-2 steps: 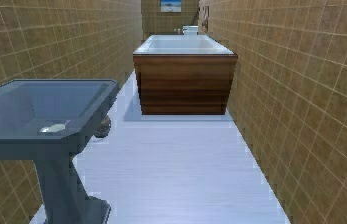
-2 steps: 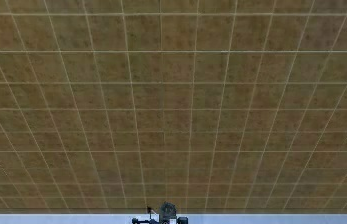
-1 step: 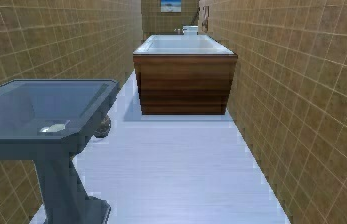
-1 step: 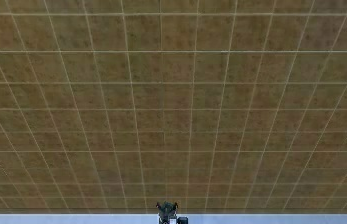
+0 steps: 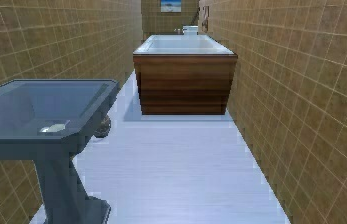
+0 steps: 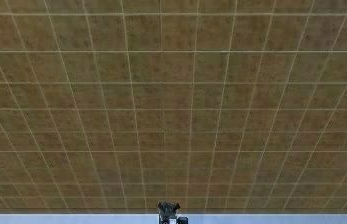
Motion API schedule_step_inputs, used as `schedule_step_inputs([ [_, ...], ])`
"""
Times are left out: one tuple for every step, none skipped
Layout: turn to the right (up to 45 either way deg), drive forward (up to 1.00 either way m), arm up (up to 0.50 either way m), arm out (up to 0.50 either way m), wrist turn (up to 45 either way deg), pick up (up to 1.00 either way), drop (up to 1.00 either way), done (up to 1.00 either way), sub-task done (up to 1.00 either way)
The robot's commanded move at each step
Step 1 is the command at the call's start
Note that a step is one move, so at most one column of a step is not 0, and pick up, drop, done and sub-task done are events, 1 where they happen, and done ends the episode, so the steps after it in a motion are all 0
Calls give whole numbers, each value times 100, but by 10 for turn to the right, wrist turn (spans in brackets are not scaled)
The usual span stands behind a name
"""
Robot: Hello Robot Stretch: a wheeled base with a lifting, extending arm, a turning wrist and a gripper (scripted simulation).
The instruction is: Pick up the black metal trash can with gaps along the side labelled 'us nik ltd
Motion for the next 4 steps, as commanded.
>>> schedule_step_inputs([
  [0, 0, -30, 0, 0, 0, 0, 0, 0],
  [0, 0, 0, 0, 0, 100, 0, 0, 0],
  [0, 0, 10, 0, 0, 0, 0, 0, 0],
  [0, 0, 0, 0, 0, 0, 0, 100, 0],
])
